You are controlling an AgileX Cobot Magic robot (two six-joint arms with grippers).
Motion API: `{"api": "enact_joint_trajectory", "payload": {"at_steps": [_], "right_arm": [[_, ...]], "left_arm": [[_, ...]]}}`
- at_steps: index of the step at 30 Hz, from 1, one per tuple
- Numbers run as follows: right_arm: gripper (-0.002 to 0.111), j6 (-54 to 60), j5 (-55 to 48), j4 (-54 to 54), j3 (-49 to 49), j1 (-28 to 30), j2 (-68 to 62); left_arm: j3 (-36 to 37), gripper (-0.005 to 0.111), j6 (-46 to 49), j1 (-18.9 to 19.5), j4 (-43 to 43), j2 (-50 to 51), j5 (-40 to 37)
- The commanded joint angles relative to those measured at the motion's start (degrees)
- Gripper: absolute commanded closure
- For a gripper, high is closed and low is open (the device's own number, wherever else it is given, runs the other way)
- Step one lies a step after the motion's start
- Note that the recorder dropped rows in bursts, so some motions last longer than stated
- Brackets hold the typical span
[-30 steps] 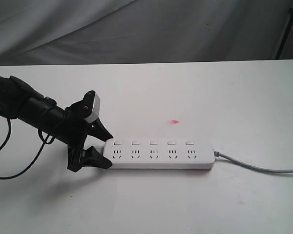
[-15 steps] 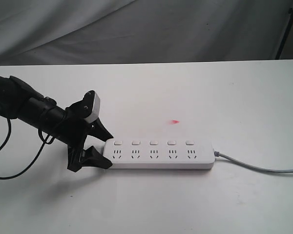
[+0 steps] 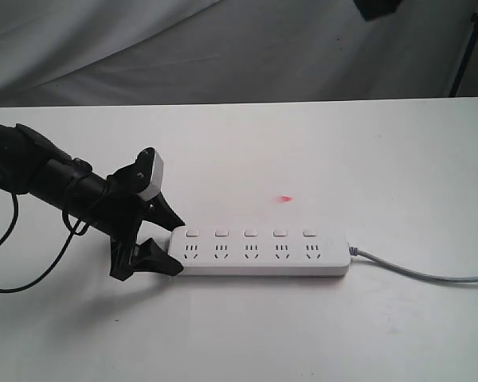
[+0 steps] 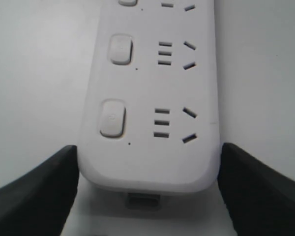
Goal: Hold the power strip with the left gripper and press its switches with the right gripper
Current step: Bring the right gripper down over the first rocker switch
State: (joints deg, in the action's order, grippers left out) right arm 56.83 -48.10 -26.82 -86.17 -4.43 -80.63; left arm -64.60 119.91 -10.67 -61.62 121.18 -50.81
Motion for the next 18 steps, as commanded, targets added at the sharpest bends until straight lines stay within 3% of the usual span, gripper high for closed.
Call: {"api": "enact_joint_trajectory", "payload": {"at_steps": [1,12,18], "right_arm": [[0.108,14.5,-4.2,-6.1,-0.6,-0.1,-3.2],[0.108,37.4,-7.8,-22.4,-0.6,-0.1,-14.4],[0.108,40.3,-8.0,-22.3,-0.6,-0.1,-23.6]], "left_arm": [[-0.4,0.107,0.1,-0.3,-0.8,0.4,1.6],[-0.4,0.107,0.1,-0.3,-0.8,0.4,1.6],[-0.4,0.107,0.1,-0.3,-0.8,0.4,1.6]]}}
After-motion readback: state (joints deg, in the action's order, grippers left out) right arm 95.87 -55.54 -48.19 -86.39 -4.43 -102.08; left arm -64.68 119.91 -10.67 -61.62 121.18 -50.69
